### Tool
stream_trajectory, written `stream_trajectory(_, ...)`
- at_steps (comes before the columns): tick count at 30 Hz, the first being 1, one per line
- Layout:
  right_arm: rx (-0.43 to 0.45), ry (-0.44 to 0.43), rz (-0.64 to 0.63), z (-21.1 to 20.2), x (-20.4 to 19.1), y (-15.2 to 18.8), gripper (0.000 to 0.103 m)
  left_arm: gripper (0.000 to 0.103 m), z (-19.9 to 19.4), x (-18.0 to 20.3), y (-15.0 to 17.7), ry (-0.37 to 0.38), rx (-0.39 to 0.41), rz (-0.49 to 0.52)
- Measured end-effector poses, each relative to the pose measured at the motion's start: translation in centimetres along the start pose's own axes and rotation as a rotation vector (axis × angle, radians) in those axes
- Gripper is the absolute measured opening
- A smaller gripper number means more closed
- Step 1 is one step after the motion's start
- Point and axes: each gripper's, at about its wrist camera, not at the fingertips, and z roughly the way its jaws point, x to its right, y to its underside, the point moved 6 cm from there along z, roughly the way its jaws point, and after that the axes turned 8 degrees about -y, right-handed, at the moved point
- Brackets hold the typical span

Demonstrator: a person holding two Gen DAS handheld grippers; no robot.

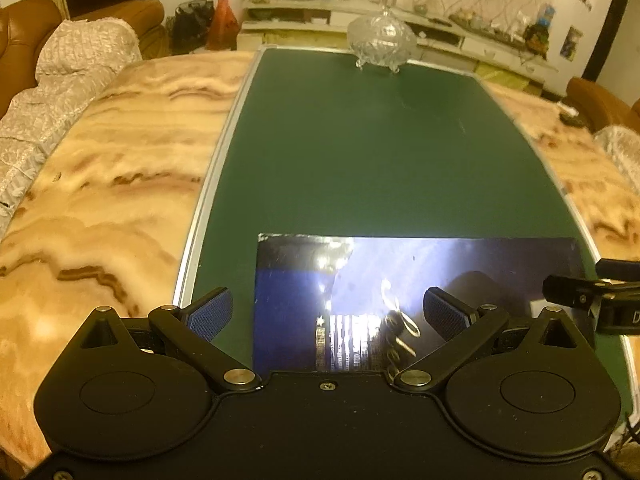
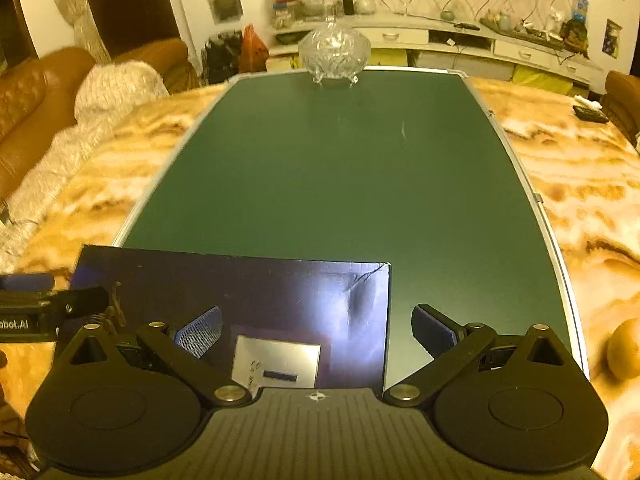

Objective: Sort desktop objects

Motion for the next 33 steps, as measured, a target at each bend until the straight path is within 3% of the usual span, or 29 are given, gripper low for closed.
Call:
stream_trajectory(4, -0.042, 0.013, -0.015, 1.5, -0.2, 0.0, 0.103, 0.103, 1.4, 0.6, -0.1, -0.032, -0.034, 0.013)
stream_trajectory(9, -0.061, -0.043, 0.048, 2.4, 0.4, -0.3, 0.103, 0.103, 2.0, 0.9, -0.4, -0.023, -0.037, 0.019)
stream_trajectory(15, -0.034, -0.027, 0.041, 1.6, 0.6, -1.3, 0.103, 0.103, 1.9, 0.4, -1.3, -0.030, -0.029, 0.016)
stream_trajectory(21, -0.042, -0.108, 0.096, 0.8, 1.4, -1.2, 0.103, 0.103, 1.2, -3.3, -1.7, -0.042, -0.010, -0.037)
stream_trajectory(27, -0.091, -0.108, 0.059, 1.2, 0.7, 0.5, 0.103, 0.103, 1.4, -5.5, 0.1, -0.034, -0.058, -0.058)
stream_trajectory(33, -0.142, -0.097, 0.027, 1.1, 0.1, 2.3, 0.103, 0.103, 0.8, -3.0, 1.8, 0.025, -0.072, 0.005)
